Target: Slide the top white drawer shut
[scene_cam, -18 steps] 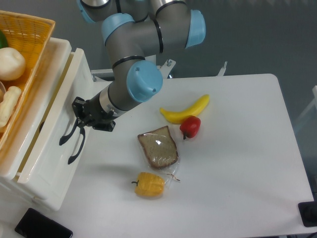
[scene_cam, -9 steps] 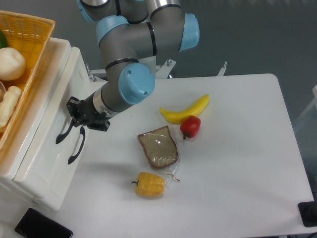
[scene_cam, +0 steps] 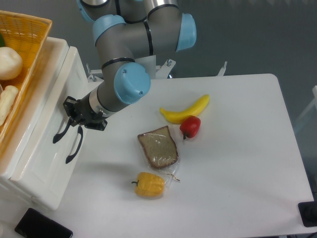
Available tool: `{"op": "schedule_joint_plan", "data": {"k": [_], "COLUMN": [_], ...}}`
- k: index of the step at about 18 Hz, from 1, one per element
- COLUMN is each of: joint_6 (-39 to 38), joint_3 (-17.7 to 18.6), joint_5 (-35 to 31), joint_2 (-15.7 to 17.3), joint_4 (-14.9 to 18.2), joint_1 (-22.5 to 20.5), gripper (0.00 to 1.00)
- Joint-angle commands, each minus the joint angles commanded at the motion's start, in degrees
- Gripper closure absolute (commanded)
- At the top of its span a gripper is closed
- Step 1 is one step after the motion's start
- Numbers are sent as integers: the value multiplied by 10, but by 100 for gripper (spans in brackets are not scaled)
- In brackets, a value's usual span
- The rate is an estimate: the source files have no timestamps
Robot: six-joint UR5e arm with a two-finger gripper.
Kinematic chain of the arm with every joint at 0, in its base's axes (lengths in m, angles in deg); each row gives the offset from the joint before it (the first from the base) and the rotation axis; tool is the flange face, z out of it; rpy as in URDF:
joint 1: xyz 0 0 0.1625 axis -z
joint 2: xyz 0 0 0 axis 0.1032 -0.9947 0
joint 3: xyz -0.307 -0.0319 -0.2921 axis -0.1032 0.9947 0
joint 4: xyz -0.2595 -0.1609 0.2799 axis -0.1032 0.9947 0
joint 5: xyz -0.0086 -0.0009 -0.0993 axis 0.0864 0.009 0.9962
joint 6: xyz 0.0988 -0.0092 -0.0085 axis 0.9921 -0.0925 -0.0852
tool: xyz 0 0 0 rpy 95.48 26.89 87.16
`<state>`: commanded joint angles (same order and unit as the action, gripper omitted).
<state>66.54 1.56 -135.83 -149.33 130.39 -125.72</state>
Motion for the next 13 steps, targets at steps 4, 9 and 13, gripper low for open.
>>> {"op": "schedule_joint_plan", "data": {"k": [4, 9, 13], "joint_6": [1, 58, 143], "joint_3": [-2, -27, -32], "joint_5": [-53, -133, -225], "joint_2": [-7, -32, -65], "joint_4": [-58, -162, -207], "joint_1": [-53, -129, -156], "gripper": [0, 0, 0]}}
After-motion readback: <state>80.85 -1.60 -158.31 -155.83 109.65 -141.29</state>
